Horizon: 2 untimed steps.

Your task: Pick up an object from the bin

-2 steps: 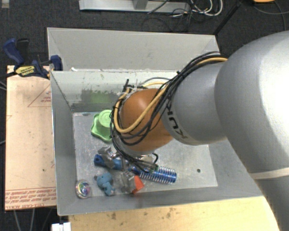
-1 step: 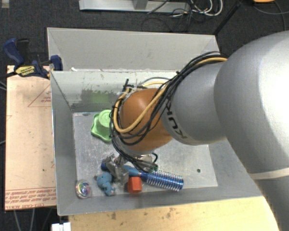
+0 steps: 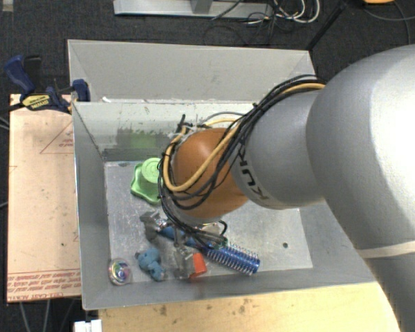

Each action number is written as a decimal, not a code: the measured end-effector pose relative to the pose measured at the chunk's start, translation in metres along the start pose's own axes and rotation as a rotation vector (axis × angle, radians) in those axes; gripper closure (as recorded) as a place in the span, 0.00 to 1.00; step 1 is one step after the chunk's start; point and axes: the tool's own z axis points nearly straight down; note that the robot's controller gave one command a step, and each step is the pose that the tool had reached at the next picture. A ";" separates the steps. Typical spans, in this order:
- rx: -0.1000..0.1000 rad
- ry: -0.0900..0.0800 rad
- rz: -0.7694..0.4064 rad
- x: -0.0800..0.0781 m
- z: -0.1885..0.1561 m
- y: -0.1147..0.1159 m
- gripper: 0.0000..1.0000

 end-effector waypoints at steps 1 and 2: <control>0.004 -0.012 -0.002 0.033 -0.002 -0.024 0.00; 0.002 -0.004 0.039 -0.009 -0.005 -0.043 0.00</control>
Offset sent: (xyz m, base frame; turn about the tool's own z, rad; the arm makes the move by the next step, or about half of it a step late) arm -0.0189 -0.0371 0.0001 -0.0078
